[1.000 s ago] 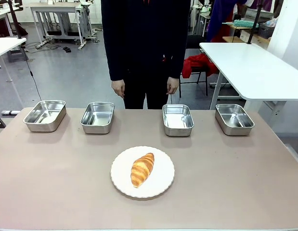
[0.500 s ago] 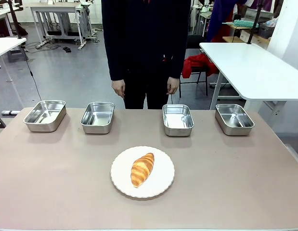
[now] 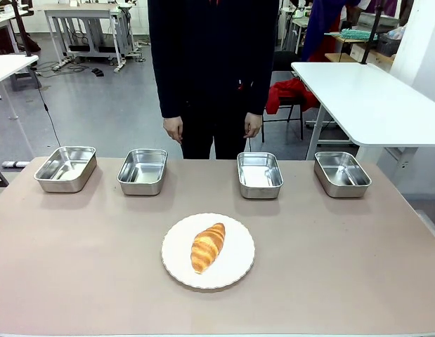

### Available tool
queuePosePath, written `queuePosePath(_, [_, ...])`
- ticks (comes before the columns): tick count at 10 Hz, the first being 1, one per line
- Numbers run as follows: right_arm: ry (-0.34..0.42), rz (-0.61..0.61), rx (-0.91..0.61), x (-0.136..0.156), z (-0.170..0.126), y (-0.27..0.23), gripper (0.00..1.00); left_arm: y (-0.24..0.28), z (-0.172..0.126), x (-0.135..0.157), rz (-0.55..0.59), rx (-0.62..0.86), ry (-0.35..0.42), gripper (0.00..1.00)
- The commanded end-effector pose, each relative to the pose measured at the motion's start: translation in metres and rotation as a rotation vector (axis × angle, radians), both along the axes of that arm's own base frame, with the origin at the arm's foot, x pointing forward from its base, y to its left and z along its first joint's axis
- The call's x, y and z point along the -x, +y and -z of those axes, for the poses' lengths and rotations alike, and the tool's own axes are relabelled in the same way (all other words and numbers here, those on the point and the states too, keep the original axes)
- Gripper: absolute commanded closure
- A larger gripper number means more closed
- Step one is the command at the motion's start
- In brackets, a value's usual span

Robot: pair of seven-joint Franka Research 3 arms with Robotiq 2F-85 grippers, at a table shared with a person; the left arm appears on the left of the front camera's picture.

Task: Place the bread in the container.
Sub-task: Place the Butter Roll into the Airtight Container indicated by the human.

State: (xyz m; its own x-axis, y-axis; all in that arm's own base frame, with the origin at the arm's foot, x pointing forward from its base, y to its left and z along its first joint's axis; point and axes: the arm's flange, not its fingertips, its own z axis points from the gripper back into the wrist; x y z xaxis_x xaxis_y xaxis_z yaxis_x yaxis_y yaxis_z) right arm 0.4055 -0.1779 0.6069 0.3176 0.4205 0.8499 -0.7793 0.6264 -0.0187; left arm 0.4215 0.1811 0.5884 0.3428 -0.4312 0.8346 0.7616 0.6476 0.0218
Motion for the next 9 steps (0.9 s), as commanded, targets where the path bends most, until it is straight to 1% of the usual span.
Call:
queuePosePath(1, [-0.014, -0.004, -0.006, 0.0007, -0.0011, 0.0020, 0.00, -0.0002, -0.0010, 0.0014, 0.009, -0.002, -0.014, 0.00])
queuePosePath(9, [-0.014, -0.004, -0.006, 0.0007, -0.0011, 0.0020, 0.00, -0.0002, -0.0010, 0.0014, 0.009, -0.002, -0.014, 0.00])
